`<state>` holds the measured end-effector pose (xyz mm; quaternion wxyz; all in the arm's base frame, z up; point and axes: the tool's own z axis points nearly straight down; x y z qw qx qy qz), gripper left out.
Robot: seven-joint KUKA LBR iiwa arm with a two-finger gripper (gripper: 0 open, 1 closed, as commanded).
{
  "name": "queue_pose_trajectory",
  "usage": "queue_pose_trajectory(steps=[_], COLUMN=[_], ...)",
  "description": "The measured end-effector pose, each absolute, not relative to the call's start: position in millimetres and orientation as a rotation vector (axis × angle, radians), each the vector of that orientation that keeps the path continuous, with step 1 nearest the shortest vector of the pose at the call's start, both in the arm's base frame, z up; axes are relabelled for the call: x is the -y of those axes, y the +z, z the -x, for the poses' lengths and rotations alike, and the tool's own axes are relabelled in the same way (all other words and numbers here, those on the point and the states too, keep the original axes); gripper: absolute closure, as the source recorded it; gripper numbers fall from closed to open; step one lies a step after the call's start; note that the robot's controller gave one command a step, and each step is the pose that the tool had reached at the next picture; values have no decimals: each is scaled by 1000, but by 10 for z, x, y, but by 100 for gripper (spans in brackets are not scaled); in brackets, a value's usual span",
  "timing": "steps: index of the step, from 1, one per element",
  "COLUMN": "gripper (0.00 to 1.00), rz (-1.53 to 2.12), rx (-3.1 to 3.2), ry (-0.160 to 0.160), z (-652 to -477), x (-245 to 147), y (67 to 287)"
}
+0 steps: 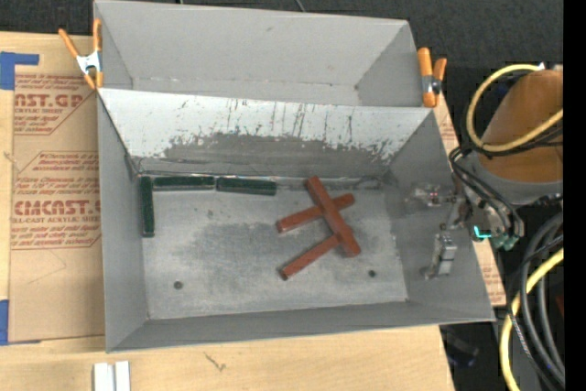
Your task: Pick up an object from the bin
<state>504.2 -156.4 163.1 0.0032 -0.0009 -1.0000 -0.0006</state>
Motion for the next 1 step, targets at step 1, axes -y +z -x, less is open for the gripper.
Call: queue_pose_trajectory(steps=[1], gripper=[0], rz=[0], rx=[3142], ry=[1], z=[-5063], x=[1558], y=[1672])
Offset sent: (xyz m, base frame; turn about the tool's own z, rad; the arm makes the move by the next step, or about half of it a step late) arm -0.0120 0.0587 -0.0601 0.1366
